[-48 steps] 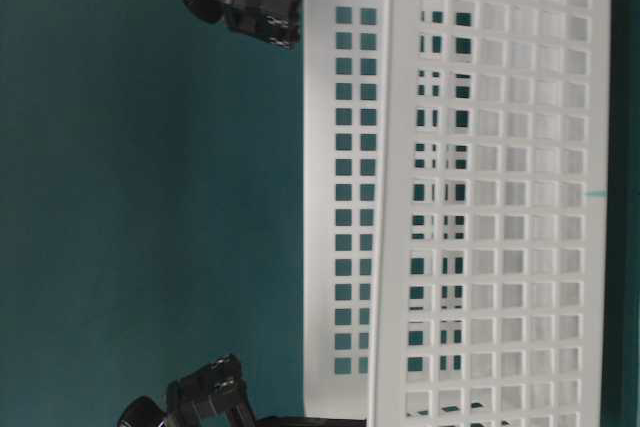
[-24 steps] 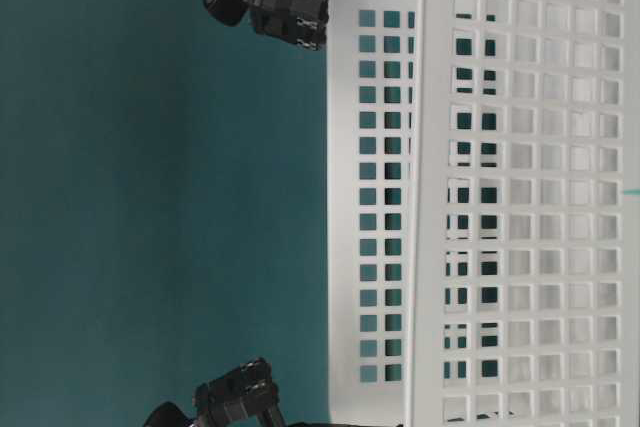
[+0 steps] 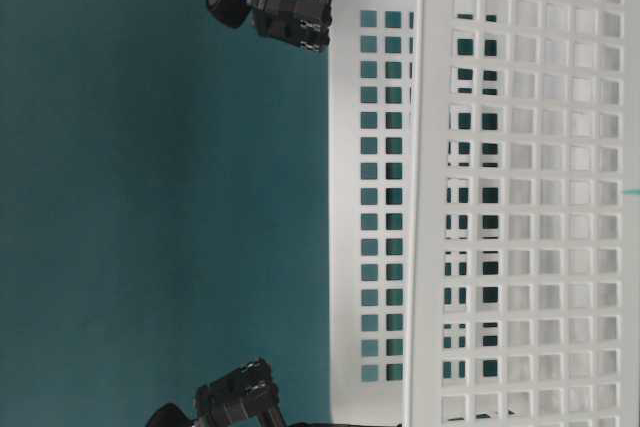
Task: Lift the white basket with both hands.
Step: 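Open both grippers and raise them off the basket rims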
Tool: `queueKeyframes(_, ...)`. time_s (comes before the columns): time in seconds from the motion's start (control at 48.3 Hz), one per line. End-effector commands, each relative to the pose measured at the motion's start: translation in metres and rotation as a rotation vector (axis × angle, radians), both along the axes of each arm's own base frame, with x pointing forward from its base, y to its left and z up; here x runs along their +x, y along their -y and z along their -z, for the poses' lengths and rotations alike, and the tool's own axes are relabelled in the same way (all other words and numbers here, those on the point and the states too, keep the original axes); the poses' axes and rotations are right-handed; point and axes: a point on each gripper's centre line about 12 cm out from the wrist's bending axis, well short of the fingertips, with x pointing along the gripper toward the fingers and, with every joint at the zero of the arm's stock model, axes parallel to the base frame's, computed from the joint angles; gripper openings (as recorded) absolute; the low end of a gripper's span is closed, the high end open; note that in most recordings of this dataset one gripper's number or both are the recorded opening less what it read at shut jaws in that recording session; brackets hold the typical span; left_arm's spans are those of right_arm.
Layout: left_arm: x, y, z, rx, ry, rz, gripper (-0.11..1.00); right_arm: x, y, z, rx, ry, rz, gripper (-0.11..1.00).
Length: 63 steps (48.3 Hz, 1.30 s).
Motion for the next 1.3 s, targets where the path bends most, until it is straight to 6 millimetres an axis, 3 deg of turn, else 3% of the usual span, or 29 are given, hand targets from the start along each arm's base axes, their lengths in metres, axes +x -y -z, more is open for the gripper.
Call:
queueKeyframes(0.0, -0.001, 0.0, 0.008, 0.008, -0.021, 0.013, 0.06, 0.0, -0.004, 0.015, -0.001, -0.034, -0.034, 0.16)
queueKeyframes(0.166, 0.001, 0.0, 0.009, 0.012, 0.016, 0.02, 0.11, 0.0, -0.003, 0.015, -0.008, -0.019, -0.033, 0.16)
queueKeyframes(0.31, 0.004, 0.002, 0.007, 0.014, 0.049, 0.026, 0.25, 0.002, -0.002, 0.014, -0.014, -0.008, -0.028, 0.2)
queueKeyframes(0.393, 0.004, 0.002, 0.008, 0.014, 0.046, 0.026, 0.44, 0.003, 0.001, 0.014, -0.019, 0.005, -0.018, 0.35)
queueKeyframes(0.517, 0.005, 0.002, 0.007, 0.013, 0.051, 0.024, 0.8, 0.005, 0.007, 0.013, -0.03, 0.029, 0.0, 0.64)
queueKeyframes(0.6, 0.005, 0.002, 0.007, 0.014, 0.051, 0.026, 0.95, 0.006, 0.011, 0.012, -0.037, 0.04, 0.008, 0.82)
queueKeyframes(0.683, 0.005, 0.002, 0.006, 0.014, 0.052, 0.026, 0.94, 0.006, 0.014, 0.011, -0.043, 0.044, 0.006, 0.92)
queueKeyframes(0.869, 0.004, 0.002, -0.001, 0.022, 0.072, 0.038, 0.92, 0.004, 0.018, 0.007, -0.047, 0.053, 0.014, 0.91)
queueKeyframes(1.283, -0.011, 0.003, -0.043, 0.053, 0.158, 0.072, 0.92, -0.006, 0.021, -0.032, -0.042, 0.112, 0.03, 0.91)
